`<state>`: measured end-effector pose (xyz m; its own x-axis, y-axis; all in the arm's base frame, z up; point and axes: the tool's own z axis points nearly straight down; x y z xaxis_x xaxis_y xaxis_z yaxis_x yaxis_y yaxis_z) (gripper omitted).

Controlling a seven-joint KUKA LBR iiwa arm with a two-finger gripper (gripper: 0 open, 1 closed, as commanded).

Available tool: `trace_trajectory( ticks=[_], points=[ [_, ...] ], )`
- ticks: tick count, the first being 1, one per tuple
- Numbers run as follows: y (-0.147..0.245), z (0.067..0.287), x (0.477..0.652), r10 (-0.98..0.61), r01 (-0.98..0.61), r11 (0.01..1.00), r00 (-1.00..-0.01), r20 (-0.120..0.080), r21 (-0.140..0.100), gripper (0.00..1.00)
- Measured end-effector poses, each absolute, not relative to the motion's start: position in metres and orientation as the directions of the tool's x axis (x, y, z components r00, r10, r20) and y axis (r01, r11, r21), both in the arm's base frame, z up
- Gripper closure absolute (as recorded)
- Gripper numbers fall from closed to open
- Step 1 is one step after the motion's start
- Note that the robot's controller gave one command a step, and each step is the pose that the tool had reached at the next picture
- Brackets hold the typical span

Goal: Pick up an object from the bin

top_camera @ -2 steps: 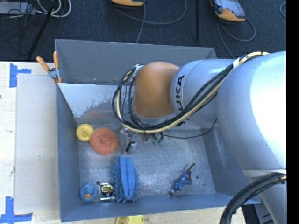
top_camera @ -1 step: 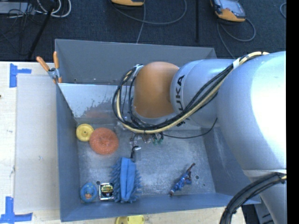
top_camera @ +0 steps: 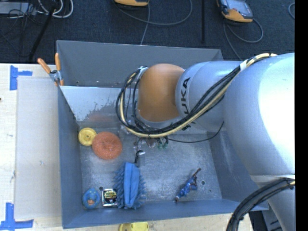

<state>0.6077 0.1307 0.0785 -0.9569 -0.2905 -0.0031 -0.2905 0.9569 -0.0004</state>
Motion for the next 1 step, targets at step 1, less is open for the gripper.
trace_trajectory(
  ticks=[1],
  points=[
    [0.1401,0.0767,0.6067,-0.241,-0.241,0.971,-0.971,-0.004,-0.002,0.00]
  ],
)
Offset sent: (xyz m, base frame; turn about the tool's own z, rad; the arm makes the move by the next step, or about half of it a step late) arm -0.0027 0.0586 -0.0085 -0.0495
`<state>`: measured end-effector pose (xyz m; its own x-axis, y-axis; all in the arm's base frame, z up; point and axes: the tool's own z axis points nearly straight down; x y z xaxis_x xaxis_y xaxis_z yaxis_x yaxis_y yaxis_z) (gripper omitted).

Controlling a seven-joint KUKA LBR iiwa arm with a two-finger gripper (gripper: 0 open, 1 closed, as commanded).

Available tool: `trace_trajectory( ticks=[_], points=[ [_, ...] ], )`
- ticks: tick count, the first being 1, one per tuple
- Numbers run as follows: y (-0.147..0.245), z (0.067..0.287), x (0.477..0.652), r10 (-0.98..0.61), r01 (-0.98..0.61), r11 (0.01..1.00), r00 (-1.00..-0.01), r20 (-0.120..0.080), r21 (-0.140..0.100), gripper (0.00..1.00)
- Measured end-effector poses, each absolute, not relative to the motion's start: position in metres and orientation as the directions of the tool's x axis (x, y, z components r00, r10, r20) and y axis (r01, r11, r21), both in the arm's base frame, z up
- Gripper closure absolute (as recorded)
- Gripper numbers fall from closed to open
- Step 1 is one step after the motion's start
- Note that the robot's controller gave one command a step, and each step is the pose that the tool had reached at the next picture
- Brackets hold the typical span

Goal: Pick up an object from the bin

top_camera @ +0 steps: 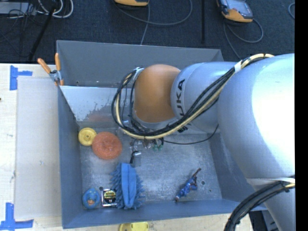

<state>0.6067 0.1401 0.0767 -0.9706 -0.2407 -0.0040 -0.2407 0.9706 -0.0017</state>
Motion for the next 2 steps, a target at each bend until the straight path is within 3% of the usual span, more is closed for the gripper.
trace_trajectory(
  ticks=[1,2],
  points=[
    [0.175,0.073,0.606,-0.280,-0.280,0.960,-0.960,-0.006,0.000,0.00],
    [0.213,0.070,0.594,-0.171,-0.171,0.985,-0.985,-0.002,0.000,1.00]
  ],
)
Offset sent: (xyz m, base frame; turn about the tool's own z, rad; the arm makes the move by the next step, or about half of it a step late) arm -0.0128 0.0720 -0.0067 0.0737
